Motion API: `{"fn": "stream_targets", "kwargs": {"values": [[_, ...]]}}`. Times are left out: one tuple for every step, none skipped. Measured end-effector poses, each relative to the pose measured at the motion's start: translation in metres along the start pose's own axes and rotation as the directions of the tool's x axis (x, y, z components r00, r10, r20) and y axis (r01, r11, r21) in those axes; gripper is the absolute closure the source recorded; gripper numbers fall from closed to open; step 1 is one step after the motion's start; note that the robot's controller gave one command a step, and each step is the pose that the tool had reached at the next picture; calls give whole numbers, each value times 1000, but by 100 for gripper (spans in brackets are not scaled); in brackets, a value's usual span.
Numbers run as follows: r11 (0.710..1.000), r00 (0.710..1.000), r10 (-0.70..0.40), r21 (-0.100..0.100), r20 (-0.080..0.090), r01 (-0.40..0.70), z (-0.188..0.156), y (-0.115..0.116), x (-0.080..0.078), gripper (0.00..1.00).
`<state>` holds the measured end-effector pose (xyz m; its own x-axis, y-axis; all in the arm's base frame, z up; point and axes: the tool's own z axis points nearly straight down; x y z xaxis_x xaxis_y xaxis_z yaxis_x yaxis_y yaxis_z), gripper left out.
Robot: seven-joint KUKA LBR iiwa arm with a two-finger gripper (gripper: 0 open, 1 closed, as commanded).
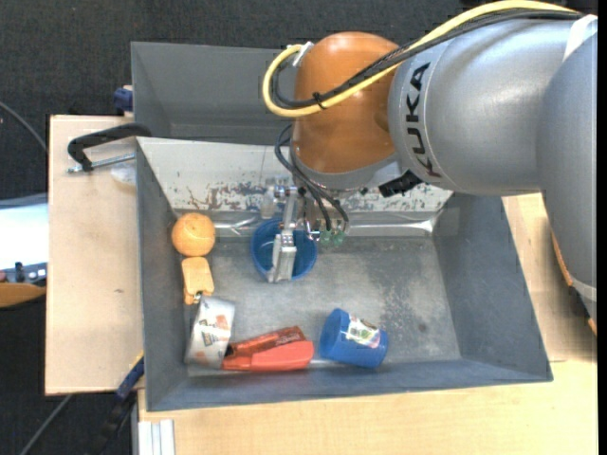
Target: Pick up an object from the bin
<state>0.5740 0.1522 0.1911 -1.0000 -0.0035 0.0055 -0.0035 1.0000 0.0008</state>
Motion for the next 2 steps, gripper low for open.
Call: {"fn": "stream_targets", "kwargs": {"values": [[1000, 1000, 3, -2, 9, -3, -5, -1, -2, 0], [1000, 1000, 25, -3, 8, -25, 74, -28, -15, 0]]}}
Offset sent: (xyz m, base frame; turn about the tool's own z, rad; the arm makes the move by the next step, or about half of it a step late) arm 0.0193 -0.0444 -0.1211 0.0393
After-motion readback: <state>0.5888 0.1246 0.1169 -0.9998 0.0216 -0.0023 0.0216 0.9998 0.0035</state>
